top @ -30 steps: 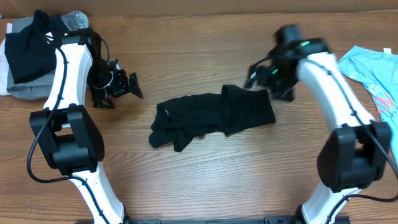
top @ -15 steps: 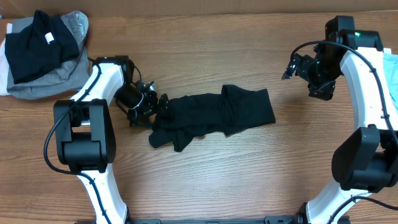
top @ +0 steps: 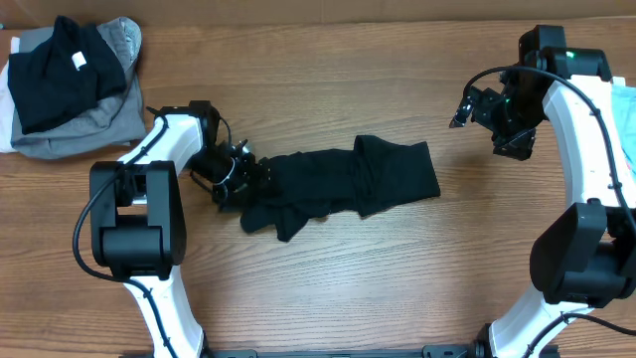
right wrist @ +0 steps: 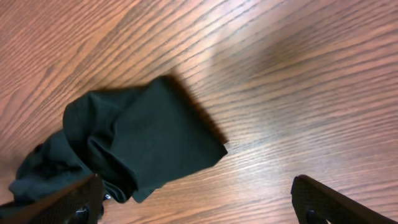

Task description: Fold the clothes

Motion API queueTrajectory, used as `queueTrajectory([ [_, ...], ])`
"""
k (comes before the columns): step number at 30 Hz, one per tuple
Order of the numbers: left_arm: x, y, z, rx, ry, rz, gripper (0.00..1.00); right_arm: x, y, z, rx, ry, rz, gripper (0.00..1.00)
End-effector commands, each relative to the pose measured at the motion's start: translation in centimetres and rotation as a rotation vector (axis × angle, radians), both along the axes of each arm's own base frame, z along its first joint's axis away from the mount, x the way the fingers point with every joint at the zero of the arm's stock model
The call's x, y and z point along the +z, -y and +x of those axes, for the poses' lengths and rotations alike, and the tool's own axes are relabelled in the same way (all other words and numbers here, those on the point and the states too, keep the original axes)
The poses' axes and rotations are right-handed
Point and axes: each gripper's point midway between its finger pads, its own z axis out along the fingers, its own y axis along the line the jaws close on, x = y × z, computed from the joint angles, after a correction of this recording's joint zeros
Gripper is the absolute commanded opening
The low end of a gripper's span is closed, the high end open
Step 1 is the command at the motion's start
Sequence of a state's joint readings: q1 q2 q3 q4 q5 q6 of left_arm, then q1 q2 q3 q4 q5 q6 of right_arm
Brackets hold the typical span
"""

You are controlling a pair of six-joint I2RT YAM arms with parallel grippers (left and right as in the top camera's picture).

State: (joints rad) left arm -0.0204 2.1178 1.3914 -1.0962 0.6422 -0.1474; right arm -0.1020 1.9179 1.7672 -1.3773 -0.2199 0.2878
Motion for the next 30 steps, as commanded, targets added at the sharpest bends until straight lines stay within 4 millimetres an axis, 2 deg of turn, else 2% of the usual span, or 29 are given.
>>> queueTrajectory([
  [1,-1.5,-0.3,0.0,-0.014,0.000,0.022,0.49,1.4,0.0,0.3,0.008,0.043,-0.012,1.00],
  [2,-1.3,-0.6,0.4,-0.007,0.012,0.022,0.28,1.4,0.0,0.3,0.008,0.043,-0.011,1.00],
  [3,-1.1,-0.7,0.8,-0.004,0.021,0.022,0.19,1.4,0.0,0.3,0.008,0.044,-0.011,1.00],
  [4,-0.8,-0.8,1.2,-0.004,0.031,0.022,0.12,1.4,0.0,0.3,0.008,0.043,-0.011,1.00],
  [6,-0.3,-1.2,2.0,-0.006,0.053,0.043,0.11,1.4,0.0,0.3,0.008,0.043,-0.011,1.00],
  [7,-0.1,-1.4,2.4,-0.010,0.060,0.060,0.04,1.4,0.0,0.3,0.008,0.043,-0.011,1.00],
  [11,1.3,-3.1,3.5,-0.033,0.078,0.173,0.04,1.4,0.0,0.2,0.008,0.041,-0.011,1.00],
  [13,2.6,-5.1,4.6,-0.020,0.082,0.298,0.04,1.3,0.0,0.2,0.008,0.039,-0.010,1.00],
  [16,4.3,-7.0,5.3,-0.001,0.085,0.396,0.04,1.0,0.0,0.0,0.009,0.029,-0.010,1.00],
  [19,6.3,-7.7,6.0,0.009,0.096,0.432,0.04,0.2,-0.3,-0.4,0.014,0.010,-0.003,1.00],
  [20,7.7,-7.3,6.5,0.011,0.118,0.420,0.04,-0.6,-0.9,-0.5,0.023,0.006,0.013,1.00],
  [25,11.2,-4.1,8.1,-0.032,0.219,0.383,0.04,-2.7,-3.8,-0.3,0.077,0.021,0.077,1.00],
  [30,13.8,1.3,9.6,-0.107,0.362,0.344,0.04,-5.2,-6.9,-0.2,0.153,0.045,0.079,1.00],
])
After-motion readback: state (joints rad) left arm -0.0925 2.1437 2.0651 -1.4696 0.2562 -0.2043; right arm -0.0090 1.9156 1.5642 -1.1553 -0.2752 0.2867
